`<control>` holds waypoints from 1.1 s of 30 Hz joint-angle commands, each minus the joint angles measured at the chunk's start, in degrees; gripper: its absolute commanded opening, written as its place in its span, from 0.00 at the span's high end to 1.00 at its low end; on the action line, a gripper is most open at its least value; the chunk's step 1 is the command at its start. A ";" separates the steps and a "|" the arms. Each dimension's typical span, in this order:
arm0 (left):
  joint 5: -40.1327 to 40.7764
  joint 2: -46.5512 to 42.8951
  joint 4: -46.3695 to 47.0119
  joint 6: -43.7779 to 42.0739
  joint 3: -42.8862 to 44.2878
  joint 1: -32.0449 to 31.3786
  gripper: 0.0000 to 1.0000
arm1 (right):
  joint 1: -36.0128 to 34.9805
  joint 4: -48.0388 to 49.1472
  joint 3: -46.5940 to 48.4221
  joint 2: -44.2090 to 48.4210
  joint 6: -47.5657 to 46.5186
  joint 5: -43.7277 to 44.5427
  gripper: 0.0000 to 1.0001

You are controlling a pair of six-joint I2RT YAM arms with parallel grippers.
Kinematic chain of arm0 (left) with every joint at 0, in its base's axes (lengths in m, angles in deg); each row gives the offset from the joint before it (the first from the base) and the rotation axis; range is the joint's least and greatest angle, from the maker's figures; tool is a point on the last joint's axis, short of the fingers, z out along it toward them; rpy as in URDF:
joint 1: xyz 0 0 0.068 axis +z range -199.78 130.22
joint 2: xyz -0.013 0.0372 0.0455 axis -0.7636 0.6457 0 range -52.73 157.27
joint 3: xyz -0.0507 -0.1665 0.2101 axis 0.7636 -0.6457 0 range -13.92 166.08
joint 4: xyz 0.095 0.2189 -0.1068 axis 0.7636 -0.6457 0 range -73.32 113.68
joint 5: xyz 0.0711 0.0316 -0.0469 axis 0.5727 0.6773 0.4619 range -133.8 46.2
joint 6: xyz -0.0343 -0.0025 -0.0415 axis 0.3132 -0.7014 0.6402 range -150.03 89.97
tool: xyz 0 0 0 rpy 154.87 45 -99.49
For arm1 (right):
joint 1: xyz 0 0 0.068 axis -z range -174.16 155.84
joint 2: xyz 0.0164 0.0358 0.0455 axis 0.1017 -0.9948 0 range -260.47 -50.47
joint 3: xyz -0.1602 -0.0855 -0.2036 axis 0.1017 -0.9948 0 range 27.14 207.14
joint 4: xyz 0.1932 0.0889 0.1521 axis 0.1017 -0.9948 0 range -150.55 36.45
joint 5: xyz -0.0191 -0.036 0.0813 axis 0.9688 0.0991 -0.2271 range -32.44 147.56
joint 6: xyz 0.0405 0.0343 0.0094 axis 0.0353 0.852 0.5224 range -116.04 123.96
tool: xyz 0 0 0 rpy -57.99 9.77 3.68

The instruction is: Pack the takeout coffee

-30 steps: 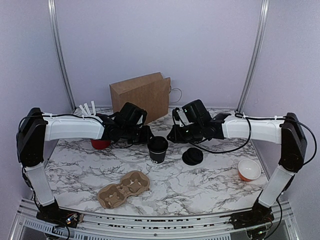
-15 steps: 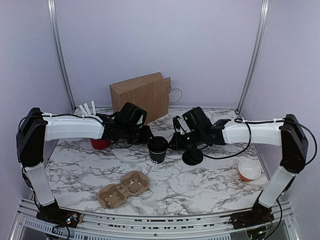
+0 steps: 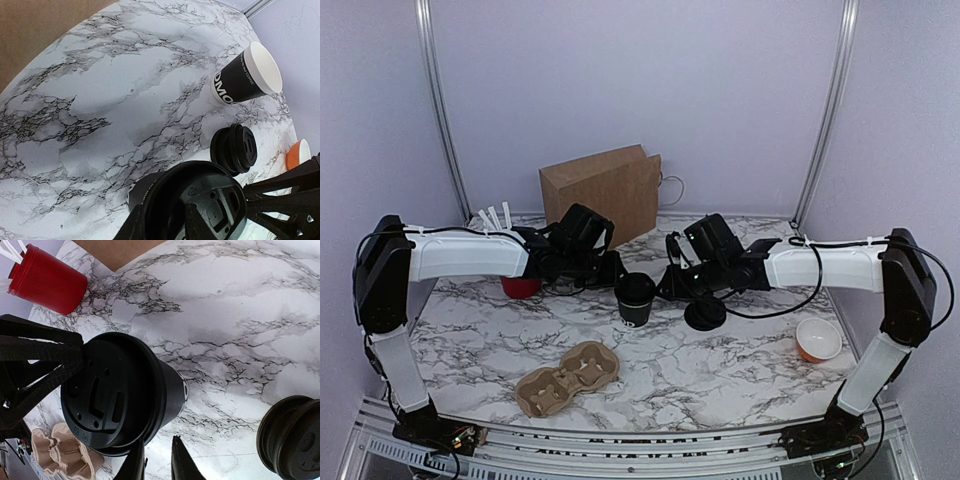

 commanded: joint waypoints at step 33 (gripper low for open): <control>-1.88 3.27 -6.29 -0.76 1.02 -0.95 0.73 | -1.90 2.52 -2.88 -0.48 2.14 2.15 0.83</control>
